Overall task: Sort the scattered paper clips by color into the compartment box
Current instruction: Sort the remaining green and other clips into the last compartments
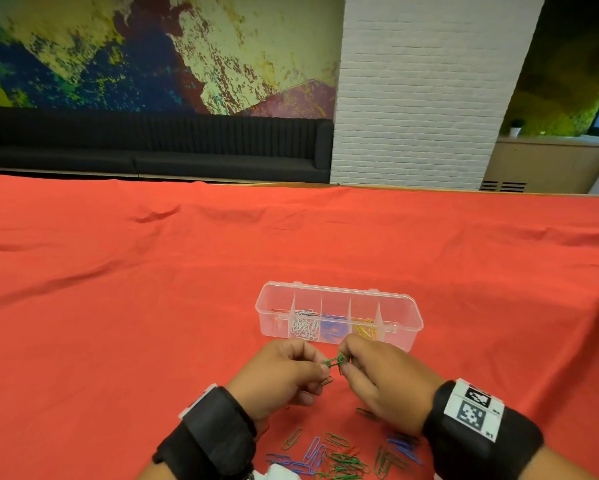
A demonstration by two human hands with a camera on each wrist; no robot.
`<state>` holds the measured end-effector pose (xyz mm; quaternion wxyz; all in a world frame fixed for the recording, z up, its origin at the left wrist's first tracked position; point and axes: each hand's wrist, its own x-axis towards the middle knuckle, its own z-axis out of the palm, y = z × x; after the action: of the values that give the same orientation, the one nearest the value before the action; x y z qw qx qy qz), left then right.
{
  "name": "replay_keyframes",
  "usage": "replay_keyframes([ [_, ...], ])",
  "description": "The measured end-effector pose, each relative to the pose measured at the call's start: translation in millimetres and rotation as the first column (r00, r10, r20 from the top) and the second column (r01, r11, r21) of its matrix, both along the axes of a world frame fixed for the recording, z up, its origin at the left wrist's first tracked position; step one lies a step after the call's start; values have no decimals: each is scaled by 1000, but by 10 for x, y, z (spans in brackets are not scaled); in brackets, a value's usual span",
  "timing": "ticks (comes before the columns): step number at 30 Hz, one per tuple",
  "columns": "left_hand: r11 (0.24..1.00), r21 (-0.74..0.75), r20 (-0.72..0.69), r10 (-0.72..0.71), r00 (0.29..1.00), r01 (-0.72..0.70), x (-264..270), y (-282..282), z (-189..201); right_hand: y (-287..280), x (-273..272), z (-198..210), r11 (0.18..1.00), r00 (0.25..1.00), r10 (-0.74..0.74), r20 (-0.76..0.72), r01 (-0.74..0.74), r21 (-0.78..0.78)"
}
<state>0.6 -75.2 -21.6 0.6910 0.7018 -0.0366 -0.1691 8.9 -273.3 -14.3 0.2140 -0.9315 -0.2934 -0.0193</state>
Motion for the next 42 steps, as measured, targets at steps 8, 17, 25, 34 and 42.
replay_keyframes([
  [8, 981, -157, -180, 88, 980, -117, -19, 42, 45, -9, 6, 22, 1000, 1000, 25, 5, -25, 16],
  [17, 971, -151, -242, 147, 959, -187, -19, -46, 78, -66, 62, -65, 992, 1000, 10, -23, -7, 128],
  [25, 933, -280, -305, 136, 943, -225, -29, -66, 130, -71, 81, -76, 984, 999, 24, -34, -18, 176],
  [34, 893, -363, -299, 158, 941, -266, -59, -81, 123, -73, 62, -55, 984, 998, 41, -39, -34, 172],
  [42, 888, -380, -252, 168, 953, -257, -45, -67, 155, -46, 12, 11, 987, 999, 48, -12, -46, 156],
])
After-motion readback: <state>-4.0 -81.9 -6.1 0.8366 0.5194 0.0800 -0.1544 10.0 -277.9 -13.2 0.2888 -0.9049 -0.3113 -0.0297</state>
